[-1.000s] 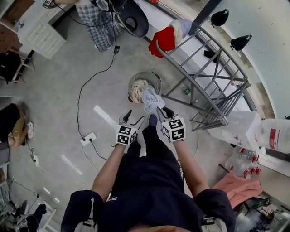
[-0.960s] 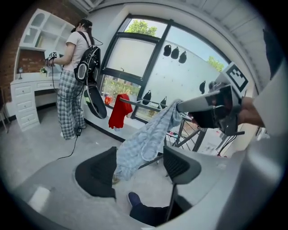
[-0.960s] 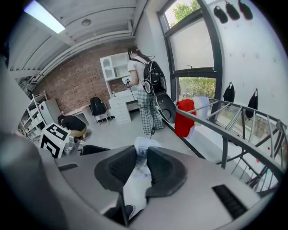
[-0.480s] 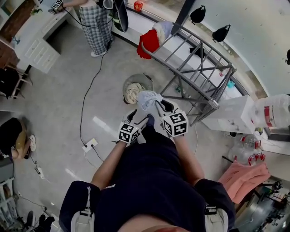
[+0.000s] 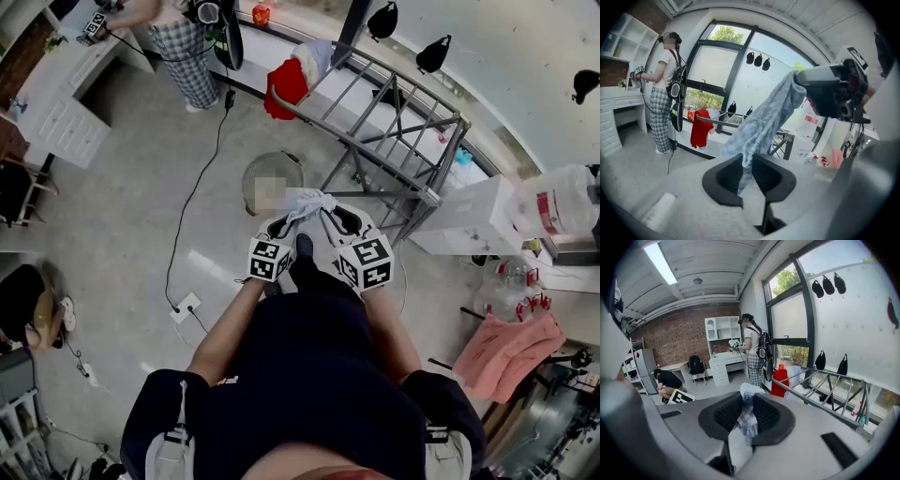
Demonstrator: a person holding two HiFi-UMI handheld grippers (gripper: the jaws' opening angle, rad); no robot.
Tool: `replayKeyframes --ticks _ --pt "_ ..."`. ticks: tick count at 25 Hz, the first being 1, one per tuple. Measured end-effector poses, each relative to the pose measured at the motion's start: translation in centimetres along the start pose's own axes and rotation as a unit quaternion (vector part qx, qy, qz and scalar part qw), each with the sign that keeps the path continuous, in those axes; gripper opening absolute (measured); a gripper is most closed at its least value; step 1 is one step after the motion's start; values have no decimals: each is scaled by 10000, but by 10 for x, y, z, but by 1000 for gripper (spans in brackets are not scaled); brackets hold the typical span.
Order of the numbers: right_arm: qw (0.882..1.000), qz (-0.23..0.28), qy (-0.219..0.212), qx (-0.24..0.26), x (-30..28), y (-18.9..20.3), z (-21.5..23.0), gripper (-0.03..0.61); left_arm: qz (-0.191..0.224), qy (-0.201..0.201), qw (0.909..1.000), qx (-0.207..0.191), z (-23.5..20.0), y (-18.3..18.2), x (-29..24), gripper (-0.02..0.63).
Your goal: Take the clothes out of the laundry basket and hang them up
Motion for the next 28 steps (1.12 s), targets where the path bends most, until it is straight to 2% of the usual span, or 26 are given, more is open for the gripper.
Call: replayKeyframes --ticks 1,2,8,10,12,14,17,20,25,28 --pt "10000 7 50 -36 4 2 1 75 48 -30 10000 -13 0 -2 2 54" --pt "9999 19 103 -76 7 4 3 75 78 -25 10000 -42 1 -5 4 46" --pt "9981 -43 498 -363 25 18 17 75 467 -244 9985 -172 -14 -40 23 43" --pt "9970 -198 706 -239 29 22 19 77 727 -342 9963 -321 -16 -66 36 43" --pt "9947 -440 924 139 32 24 18 77 1042 -406 9925 -503 -14 -98 47 43" --pt "9936 -518 963 289 33 24 16 77 1303 -404 9884 -674 -8 -129 56 41" --pt "9964 -230 811 -9 35 24 14 80 1489 -303 9853 -775 4 -165 66 41" --pt "9968 143 775 -100 37 21 10 86 1624 -138 9845 -648 12 -187 76 41" --pt "9956 637 686 -23 37 16 6 101 1860 -2 9814 -473 24 -213 86 41" --pt "9959 660 565 256 31 24 -4 152 1986 -51 9797 -256 23 -221 89 41"
Point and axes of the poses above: the fingertips, and each gripper's own axes: x backward along the fingers, z to its right, y out of its underside, the point moved 10 cm from there along x, backward along the fingers, and after that the axes turned 4 degrees about -y, right-handed, at the moved point
